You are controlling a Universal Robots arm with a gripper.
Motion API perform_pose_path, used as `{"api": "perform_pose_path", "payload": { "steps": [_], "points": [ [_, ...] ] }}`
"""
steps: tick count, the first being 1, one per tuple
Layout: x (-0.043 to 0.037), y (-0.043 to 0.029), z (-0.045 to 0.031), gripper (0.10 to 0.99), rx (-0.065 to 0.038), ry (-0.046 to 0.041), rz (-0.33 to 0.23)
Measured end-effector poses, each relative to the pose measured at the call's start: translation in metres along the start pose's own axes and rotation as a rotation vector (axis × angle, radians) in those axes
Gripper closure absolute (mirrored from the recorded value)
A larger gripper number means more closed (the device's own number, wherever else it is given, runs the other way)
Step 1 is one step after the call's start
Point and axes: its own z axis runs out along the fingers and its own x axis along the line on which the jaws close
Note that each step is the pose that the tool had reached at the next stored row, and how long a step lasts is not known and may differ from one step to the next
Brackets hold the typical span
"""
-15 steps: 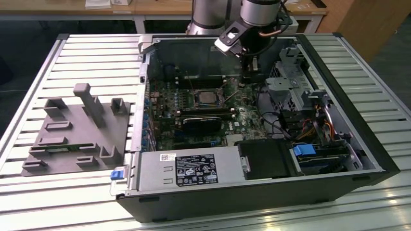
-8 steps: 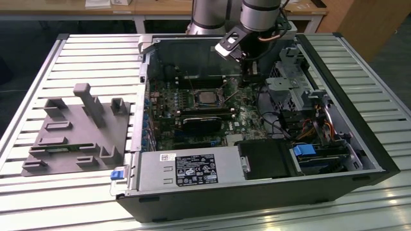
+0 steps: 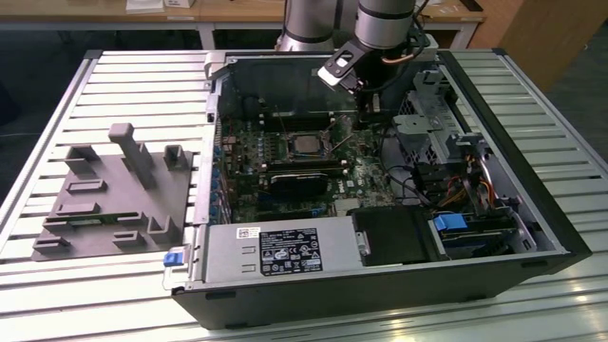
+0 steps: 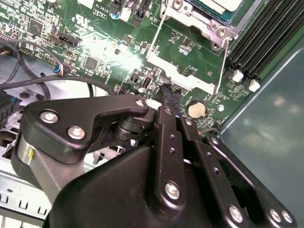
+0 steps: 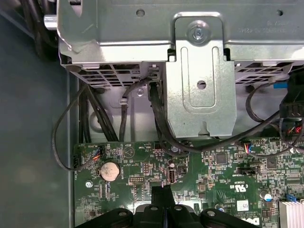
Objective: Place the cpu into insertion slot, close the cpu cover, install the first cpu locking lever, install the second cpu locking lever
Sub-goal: 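Close the cpu cover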
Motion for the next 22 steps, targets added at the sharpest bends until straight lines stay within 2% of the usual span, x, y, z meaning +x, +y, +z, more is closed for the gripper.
{"api": "perform_pose_path", "payload": {
  "steps": [1,2,6,9,12,18,22],
  "points": [
    [0.0,0.0001,0.0001,0.984,0.003,0.0,0.0],
    [0.0,0.0001,0.0003,0.984,0.012,-0.0002,0.0],
    [0.0,0.0003,0.0008,0.984,0.061,-0.0033,-0.002],
    [0.0,0.0007,0.0012,0.984,0.102,-0.0062,-0.003],
    [0.0001,0.0008,0.0014,0.984,0.129,-0.0075,-0.003],
    [0.0001,0.0007,0.0014,0.984,0.13,-0.0076,-0.003],
    [-0.0002,-0.0048,0.0012,0.984,0.129,-0.0075,-0.003]
  ]
}}
